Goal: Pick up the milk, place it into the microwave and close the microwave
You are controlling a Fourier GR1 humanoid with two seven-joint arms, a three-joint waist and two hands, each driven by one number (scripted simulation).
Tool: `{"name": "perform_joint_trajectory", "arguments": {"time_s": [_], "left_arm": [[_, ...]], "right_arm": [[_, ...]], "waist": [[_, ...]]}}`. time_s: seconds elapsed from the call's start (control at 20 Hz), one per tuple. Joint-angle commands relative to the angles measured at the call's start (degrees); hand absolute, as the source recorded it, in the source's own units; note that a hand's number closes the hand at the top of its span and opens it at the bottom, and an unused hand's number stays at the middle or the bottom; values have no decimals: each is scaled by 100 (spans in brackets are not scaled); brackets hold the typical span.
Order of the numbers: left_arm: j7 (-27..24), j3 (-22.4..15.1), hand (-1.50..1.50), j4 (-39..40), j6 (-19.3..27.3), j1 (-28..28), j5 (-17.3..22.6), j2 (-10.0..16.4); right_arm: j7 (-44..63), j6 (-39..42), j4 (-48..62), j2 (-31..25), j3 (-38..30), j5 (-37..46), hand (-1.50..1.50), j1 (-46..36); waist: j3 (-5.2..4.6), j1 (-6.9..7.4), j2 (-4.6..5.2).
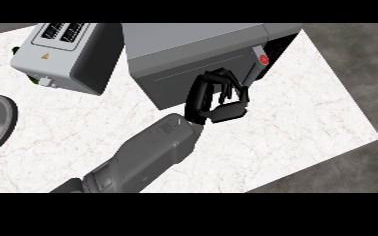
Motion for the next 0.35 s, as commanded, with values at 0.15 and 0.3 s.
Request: {"name": "perform_joint_trajectory", "arguments": {"time_s": [0.15,0.3], "left_arm": [[138,166,150,489,-96,-525,191,2],[97,172,150,502,-108,-589,251,2]], "right_arm": [[-16,247,365,-197,-86,-190,-150,-173],[-36,285,522,-208,-89,-215,-150,-234]], "waist": [[-12,-75,77],[-10,-23,72]]}}
